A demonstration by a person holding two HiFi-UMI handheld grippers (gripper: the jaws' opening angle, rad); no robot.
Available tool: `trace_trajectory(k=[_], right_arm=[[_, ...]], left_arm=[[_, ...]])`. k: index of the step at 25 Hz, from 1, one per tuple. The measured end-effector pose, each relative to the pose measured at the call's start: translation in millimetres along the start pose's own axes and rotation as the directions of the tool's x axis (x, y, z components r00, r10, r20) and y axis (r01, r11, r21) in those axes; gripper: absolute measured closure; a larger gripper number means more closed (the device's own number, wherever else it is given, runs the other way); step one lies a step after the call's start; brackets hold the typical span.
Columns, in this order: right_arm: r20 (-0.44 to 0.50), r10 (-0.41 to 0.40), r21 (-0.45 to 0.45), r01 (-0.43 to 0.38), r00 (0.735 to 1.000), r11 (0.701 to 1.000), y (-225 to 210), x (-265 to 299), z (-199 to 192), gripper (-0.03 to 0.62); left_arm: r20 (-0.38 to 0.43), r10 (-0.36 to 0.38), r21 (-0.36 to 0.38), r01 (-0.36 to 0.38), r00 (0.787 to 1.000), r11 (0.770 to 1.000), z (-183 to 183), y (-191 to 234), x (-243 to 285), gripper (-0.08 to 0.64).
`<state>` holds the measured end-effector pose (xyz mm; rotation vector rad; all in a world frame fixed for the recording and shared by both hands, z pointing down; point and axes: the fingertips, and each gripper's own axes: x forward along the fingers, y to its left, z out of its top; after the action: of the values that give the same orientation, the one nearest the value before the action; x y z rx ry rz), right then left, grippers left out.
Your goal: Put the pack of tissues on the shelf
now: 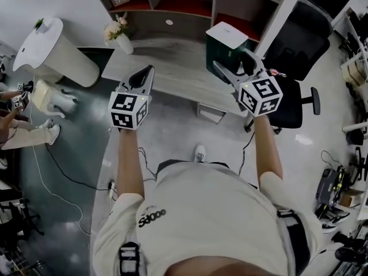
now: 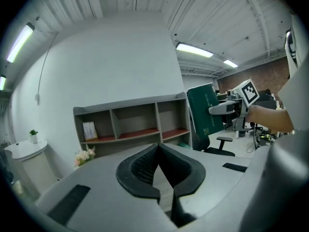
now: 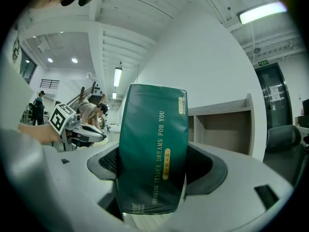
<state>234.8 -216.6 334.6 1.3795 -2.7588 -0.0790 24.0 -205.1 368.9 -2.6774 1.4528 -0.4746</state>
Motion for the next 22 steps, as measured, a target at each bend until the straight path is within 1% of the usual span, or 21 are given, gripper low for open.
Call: trace_trajectory(k=[6,12,17,22], right_arm=[[0.003,-0.007,0.015,0.007,1.0,1.0,-23.3,17.7,-2.1,0.225],[-0.018,-0.028,-0.036,0.027,0.999,0.999,-35.9,51.1,-2.2,0.225],[-0.039,-0.058,-0.098,0.054,0.998,0.994,-47.8,98.0,2.9,0.226],[-0.075,-0.081,-0.206,0.065,0.994,0.976,-55.2,164.6,8.8,0.227]], left_arm=[[0.004,-0.003,0.003,0.003,1.0,1.0,7.4,8.3,25.7,0.543],[0.024,-0.021,-0.018,0.022,0.999,1.0,0.3,32.5,55.4,0.543],[0.054,-0.026,-0.026,0.028,0.998,0.999,1.6,76.2,87.0,0.543],[0.084,-0.031,-0.034,0.034,0.996,0.999,6.1,136.2,121.7,0.543]])
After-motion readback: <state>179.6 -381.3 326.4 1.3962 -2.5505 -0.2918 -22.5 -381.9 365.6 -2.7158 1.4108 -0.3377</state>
